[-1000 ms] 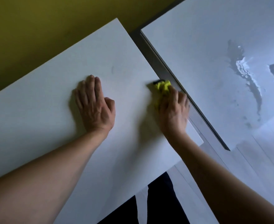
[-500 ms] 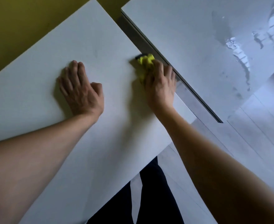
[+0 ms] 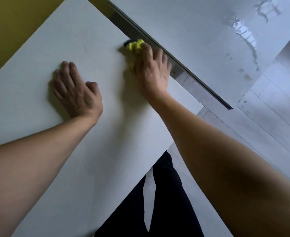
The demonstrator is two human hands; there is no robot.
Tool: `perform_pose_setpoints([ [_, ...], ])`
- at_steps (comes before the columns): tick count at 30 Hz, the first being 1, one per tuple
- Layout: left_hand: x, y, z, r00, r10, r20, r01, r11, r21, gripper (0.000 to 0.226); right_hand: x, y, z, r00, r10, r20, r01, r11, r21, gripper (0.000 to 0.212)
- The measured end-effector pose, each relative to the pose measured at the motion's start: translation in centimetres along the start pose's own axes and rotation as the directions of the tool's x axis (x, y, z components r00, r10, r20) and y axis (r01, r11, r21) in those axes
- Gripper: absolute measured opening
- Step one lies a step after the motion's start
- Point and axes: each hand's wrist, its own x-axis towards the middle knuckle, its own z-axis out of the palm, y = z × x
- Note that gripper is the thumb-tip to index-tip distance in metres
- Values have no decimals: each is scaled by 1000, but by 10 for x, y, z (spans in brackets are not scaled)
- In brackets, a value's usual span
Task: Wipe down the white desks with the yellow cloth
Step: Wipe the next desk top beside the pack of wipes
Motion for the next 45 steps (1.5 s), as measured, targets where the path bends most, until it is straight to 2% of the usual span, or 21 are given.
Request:
perform_pose_setpoints([
  [4,3,-2,0,1000,-13,14,13,1000,-3,67,5,2,6,999,-44,-20,44,999,9,53],
  [9,-1,1,-3,999,-18,49,17,1000,12,68,-63,78,-15,993,103,-57,-97,991,95,59],
  [14,-3,3,-6,999,-5,54,4,1000,13,66,-113,132,-35,970,237,-60,-230,967,107,51],
  [17,-5,3,-5,1000,15,17,-15,1000,12,64,-92,106,-28,975,213,-62,-210,976,57,53],
  [22,-3,3,-4,1000,8,-17,-7,1000,6,64,-5,6,1,998,19,-54,-17,999,40,53],
  [26,1,1,-2,998,31,-52,-31,999,6,65,57,-69,22,995,-94,-18,94,996,3,62],
  [31,1,4,-5,1000,12,-2,-12,1000,8,72,98,-105,33,983,-181,26,180,983,23,62],
  [34,0,4,-5,1000,15,2,-15,1000,-18,70,85,-84,24,986,-162,40,160,986,46,63],
  [38,0,3,-6,1000,12,5,-12,998,-57,66,30,-34,6,998,-62,6,61,997,40,61],
  [41,1,4,-10,999,-10,49,14,997,-80,66,-11,6,-13,1000,5,-10,-4,999,47,71],
  [45,0,4,-12,996,-6,85,13,997,-79,66,-54,54,-28,998,63,1,-63,998,-31,59],
])
